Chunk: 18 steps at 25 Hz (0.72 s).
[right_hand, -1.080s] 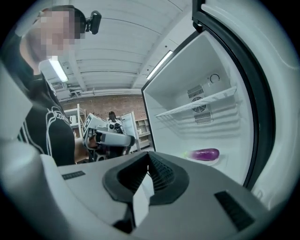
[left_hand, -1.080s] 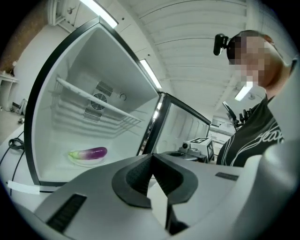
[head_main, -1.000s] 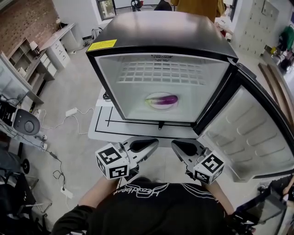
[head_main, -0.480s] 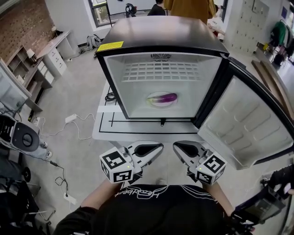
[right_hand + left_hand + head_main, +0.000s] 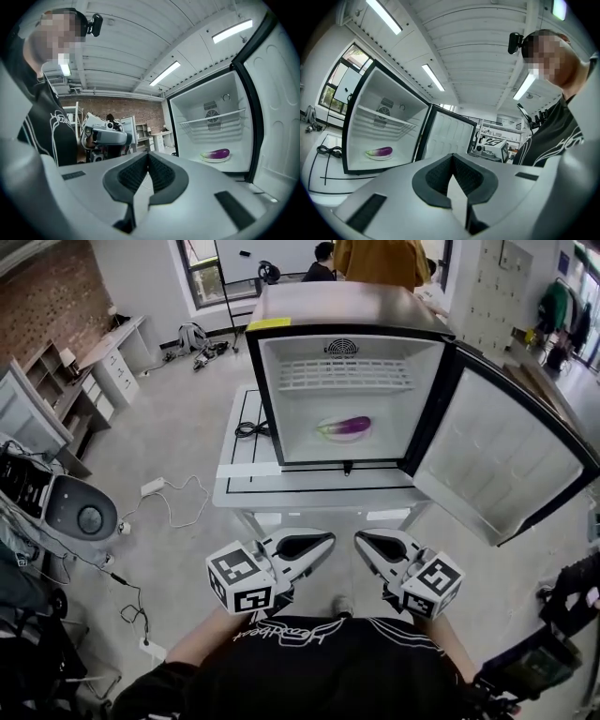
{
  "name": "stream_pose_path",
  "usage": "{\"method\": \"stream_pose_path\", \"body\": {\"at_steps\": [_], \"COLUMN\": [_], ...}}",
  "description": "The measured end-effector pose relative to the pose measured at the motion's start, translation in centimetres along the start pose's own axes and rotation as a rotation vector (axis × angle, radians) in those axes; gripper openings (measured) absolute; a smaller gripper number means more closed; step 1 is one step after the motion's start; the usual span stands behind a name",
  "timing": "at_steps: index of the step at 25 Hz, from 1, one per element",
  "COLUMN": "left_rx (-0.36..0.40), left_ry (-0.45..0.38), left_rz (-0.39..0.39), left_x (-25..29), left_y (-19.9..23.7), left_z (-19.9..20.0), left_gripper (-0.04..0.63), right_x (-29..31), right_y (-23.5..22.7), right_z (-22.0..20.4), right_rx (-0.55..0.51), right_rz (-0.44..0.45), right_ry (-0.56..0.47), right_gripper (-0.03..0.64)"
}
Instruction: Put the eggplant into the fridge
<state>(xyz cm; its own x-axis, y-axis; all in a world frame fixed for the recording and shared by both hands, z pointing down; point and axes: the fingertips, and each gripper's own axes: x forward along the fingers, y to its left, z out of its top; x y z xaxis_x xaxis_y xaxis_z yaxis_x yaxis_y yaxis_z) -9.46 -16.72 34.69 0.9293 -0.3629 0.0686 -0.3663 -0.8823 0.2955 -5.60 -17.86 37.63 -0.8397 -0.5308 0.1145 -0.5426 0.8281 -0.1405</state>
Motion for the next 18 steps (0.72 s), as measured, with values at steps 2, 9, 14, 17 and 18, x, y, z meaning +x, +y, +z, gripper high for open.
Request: {"method": "stream_pose_path", "body": {"at_steps": [2, 9, 14, 17, 18], "left_rx": [0.015, 0.026, 0.034, 0.039, 0.039], "left_ry": [0.001, 0.002, -0.004, -0.004, -0.005], "left_rz": [0.0, -0.012, -0.04, -0.054, -0.055], "left_x": [-1.6, -6.5, -9.0, -10.0, -10.3], "left_y": [-1.4, -5.4, -7.9, -8.8, -8.9], "left_z": [-0.3, -1.9, -2.9, -3.5, -3.7], "left_gripper": [0.008, 0.008, 0.008, 0.008, 0.008], "right_x": [-0.4, -1.7, -2.7, -3.1, -3.2], "right_y": [1.8, 9.1, 11.9, 13.4, 13.8], "right_z": [0.2, -0.8, -1.3, -1.6, -1.8], "right_rx": [-0.002, -0.006, -0.011, -0.016, -0.016], "right_rz": [-0.023, -0.033, -0.096, -0.109, -0.11], "right_ry": [-0.02, -0.018, -0.044, -0.05, -0.048], "right_gripper": [0.008, 0.008, 0.008, 0.008, 0.008]}}
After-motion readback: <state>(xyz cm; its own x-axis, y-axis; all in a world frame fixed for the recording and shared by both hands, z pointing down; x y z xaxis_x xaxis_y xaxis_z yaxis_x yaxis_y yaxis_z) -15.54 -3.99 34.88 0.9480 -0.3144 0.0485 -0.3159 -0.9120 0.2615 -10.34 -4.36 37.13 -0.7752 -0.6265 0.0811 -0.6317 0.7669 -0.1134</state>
